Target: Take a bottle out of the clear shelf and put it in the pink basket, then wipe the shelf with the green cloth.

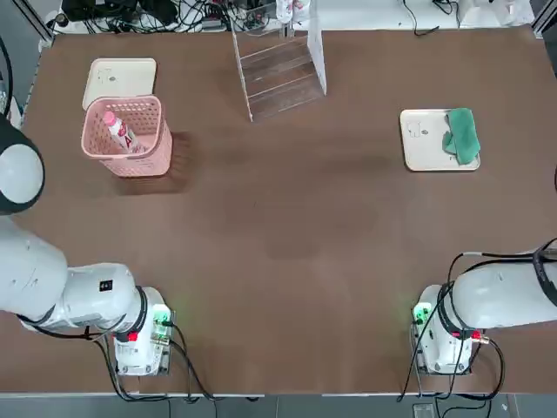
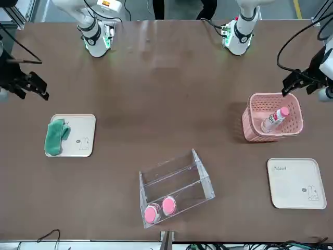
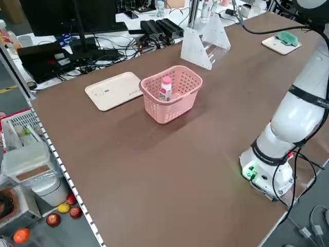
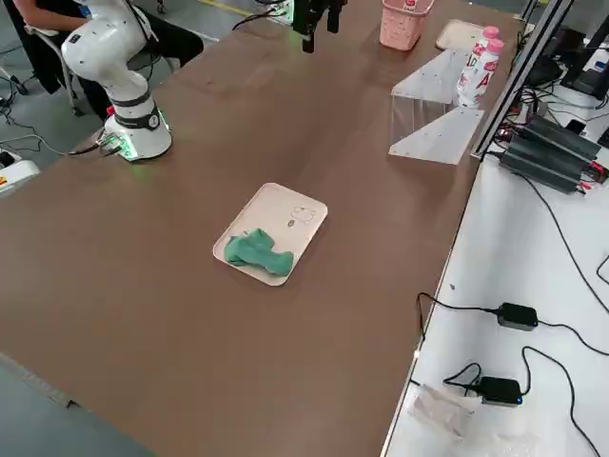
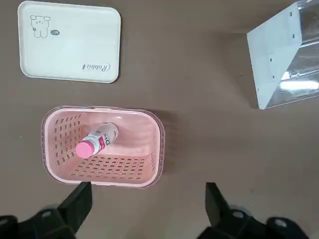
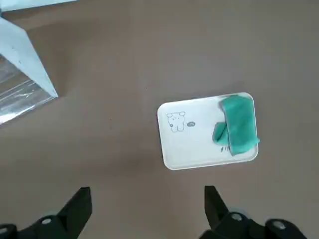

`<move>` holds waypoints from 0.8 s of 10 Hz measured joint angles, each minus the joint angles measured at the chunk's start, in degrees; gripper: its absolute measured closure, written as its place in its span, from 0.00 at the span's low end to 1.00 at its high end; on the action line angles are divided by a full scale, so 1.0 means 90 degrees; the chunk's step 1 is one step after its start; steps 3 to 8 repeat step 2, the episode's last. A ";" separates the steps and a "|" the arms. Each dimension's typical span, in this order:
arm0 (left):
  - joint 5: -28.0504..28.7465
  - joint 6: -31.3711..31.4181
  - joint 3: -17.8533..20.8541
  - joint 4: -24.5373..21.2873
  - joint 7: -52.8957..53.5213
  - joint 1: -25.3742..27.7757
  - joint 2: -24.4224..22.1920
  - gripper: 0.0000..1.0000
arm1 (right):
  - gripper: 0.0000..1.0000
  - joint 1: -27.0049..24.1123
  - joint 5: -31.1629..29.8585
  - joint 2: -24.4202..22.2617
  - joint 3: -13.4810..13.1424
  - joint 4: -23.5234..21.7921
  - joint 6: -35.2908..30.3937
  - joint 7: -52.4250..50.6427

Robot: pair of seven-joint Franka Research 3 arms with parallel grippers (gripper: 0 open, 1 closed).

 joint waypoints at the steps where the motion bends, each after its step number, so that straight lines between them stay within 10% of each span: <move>1: 0.0000 0.0000 0.0000 0.0000 0.0000 -0.0002 0.0000 0.00 | 0.00 0.0003 0.0000 0.0003 0.0007 -0.0015 0.0004 0.0168; 8: 0.0000 0.0000 0.0000 0.0000 0.0000 -0.0002 0.0000 0.00 | 0.00 0.0003 0.0000 0.0005 0.0011 -0.0018 0.0011 0.0193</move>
